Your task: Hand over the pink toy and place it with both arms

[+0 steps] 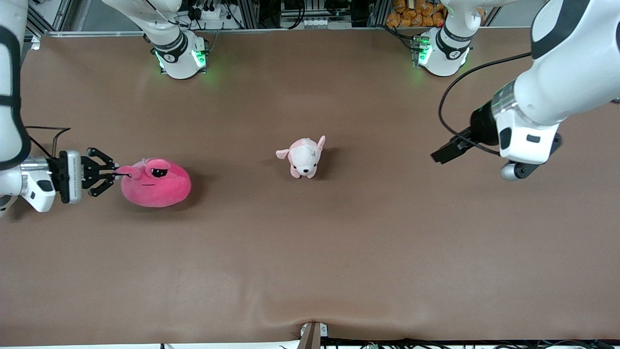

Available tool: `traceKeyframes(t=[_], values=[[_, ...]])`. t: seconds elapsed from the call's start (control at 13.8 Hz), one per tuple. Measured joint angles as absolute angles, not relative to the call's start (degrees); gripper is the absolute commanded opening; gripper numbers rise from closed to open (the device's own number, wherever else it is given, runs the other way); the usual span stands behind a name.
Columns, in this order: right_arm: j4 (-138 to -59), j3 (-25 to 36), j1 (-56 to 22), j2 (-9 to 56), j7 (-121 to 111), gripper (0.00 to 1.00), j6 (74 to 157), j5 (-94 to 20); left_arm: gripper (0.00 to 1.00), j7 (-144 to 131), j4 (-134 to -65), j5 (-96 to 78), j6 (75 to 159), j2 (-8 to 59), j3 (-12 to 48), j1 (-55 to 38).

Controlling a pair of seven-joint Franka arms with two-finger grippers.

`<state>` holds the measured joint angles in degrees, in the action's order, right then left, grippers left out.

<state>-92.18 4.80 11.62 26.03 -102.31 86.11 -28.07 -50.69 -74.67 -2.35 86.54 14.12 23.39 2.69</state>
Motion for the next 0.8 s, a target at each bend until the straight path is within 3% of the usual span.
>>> traceKeyframes(t=[0.07, 0.14, 0.22, 0.51, 0.8], values=[[-92.2, 4.8, 13.0, 27.5, -104.2, 0.0, 86.2, -28.1, 1.0, -45.3, -74.6, -0.5, 86.0, 12.9, 23.4, 3.2], [-92.1, 4.8, 14.1, 29.0, -105.8, 0.29, 86.3, -28.1, 1.0, -39.5, -74.7, 0.9, 85.2, 11.5, 23.0, 3.8], [-92.1, 4.8, 15.0, 30.4, -107.2, 0.99, 86.6, -28.1, 1.0, -34.0, -75.0, 1.7, 83.9, 9.8, 21.4, 3.5], [-89.2, 4.6, 16.0, 32.2, -108.5, 1.0, 87.7, -25.7, 1.0, -16.5, -78.6, 2.0, 80.0, 4.2, 7.1, -3.1], [-80.7, 4.2, 15.8, 31.8, -107.9, 1.0, 87.6, -23.8, 1.0, -14.2, -84.3, 2.0, 79.8, -0.9, 4.0, -4.6]])
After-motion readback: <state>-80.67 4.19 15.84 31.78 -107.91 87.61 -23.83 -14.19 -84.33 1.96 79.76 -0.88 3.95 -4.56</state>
